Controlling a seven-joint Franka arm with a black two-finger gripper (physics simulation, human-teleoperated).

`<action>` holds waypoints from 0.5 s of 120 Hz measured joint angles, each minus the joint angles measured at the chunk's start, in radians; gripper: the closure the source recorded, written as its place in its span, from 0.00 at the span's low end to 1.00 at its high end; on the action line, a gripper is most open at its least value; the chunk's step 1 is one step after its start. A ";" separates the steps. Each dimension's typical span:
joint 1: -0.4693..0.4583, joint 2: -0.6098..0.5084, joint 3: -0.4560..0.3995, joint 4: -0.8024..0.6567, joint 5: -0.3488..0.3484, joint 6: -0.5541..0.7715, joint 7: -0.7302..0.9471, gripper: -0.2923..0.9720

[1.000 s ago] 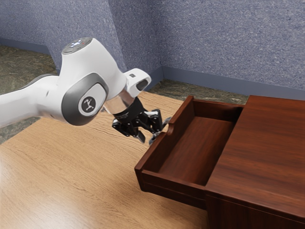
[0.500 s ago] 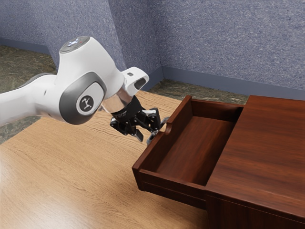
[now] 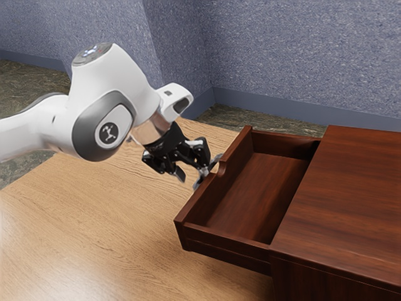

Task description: Pull the drawer handle with one arm to open the drawer

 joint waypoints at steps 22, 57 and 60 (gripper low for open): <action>-0.007 -0.016 0.000 0.001 0.006 -0.002 0.002 0.51; -0.068 -0.110 -0.015 0.247 0.086 -0.216 -0.188 0.38; -0.070 -0.112 -0.011 0.288 0.088 -0.273 -0.233 0.37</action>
